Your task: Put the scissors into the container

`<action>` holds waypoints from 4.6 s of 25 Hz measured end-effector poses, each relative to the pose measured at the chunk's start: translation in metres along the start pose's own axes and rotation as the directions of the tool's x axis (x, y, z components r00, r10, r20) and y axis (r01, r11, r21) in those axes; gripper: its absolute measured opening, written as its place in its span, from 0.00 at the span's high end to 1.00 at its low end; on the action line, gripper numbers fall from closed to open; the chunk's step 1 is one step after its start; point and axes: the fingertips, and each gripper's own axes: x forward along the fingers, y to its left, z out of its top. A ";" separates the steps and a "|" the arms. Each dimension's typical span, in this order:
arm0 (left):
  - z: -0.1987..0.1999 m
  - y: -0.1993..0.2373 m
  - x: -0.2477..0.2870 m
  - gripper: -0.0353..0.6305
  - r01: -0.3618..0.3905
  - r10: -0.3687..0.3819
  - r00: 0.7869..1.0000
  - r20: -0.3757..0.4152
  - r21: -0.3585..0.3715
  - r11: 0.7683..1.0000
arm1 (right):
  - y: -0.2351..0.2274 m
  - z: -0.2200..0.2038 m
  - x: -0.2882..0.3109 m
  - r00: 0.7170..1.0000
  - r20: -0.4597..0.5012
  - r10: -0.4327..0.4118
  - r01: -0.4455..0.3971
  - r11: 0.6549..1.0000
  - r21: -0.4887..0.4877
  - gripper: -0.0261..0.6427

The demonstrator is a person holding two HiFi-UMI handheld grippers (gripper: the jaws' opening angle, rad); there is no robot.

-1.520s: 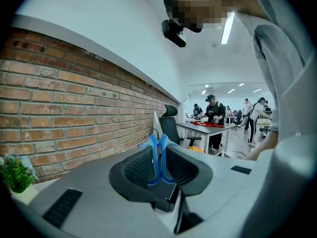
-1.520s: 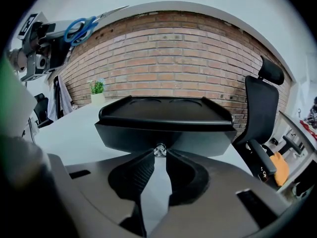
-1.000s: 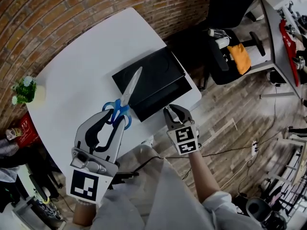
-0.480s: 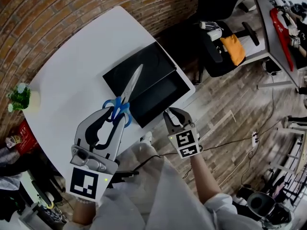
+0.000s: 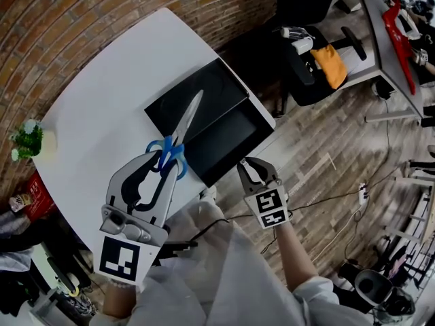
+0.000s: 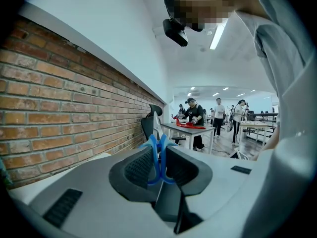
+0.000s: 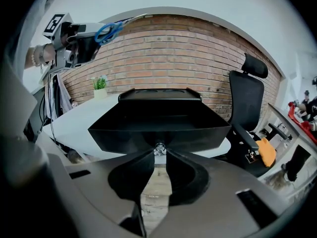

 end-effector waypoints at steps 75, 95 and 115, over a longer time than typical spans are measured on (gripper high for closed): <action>-0.095 -0.065 0.127 0.79 0.351 -0.243 0.882 -0.404 0.218 0.911 | -0.042 0.115 -0.203 0.789 0.289 -0.542 0.484 0.838 0.252 0.87; -0.180 -0.096 0.168 0.79 0.399 -0.165 0.688 -0.707 0.179 0.899 | -0.044 0.104 -0.206 0.782 0.270 -0.562 0.492 0.822 0.286 0.87; -0.202 -0.095 0.163 0.80 0.405 -0.129 0.620 -0.774 0.174 0.897 | -0.038 0.107 -0.209 0.784 0.237 -0.574 0.506 0.812 0.292 0.87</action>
